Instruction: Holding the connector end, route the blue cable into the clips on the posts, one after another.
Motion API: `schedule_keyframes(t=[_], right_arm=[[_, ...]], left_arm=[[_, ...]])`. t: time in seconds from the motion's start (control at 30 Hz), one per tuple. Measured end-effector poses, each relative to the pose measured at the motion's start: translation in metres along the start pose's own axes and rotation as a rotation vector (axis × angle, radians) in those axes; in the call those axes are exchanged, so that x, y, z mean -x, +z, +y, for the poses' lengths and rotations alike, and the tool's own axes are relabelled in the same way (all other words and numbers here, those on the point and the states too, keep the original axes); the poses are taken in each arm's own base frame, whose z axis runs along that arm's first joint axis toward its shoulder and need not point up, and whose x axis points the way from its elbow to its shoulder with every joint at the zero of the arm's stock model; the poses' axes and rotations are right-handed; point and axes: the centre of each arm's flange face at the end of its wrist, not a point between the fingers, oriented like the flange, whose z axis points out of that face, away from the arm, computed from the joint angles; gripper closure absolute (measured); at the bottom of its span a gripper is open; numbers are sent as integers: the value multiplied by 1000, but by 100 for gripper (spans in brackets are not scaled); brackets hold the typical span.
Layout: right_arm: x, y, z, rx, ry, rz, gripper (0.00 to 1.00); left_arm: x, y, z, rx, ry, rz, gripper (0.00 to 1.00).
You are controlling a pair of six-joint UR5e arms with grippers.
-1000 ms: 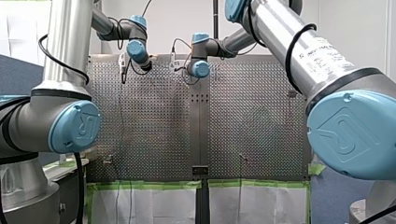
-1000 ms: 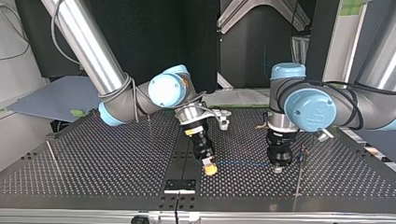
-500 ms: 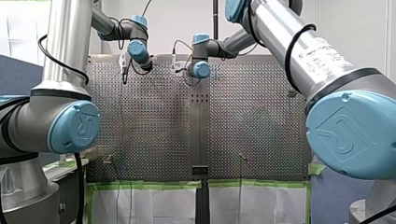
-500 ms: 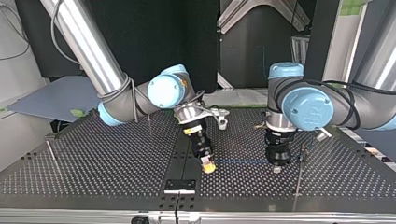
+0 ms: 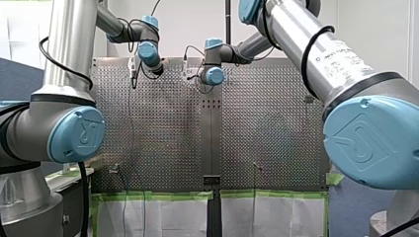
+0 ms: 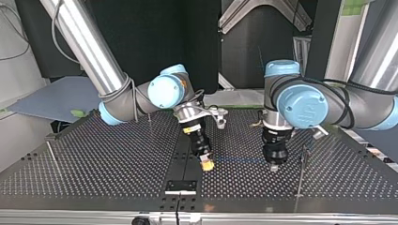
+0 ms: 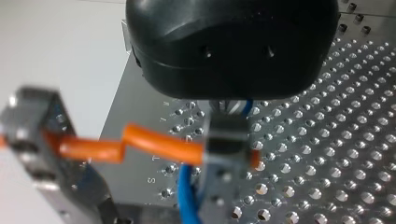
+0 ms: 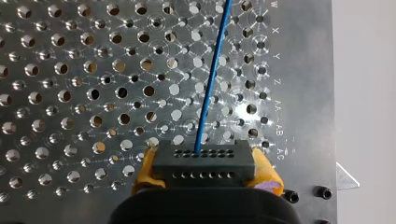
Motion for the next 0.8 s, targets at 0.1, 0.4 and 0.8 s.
schedule_keyframes(t=[0.1, 0.4, 0.8], right_arm=[[0, 0, 1, 1, 0, 0, 100], [0, 0, 0, 0, 0, 0, 100], [1, 0, 1, 1, 0, -2, 100]], left_arm=[[-1, -2, -3, 3, 0, 3, 100], [-12, 0, -8, 19, -16, 28, 100], [-20, -3, -12, 38, -26, 45, 100]])
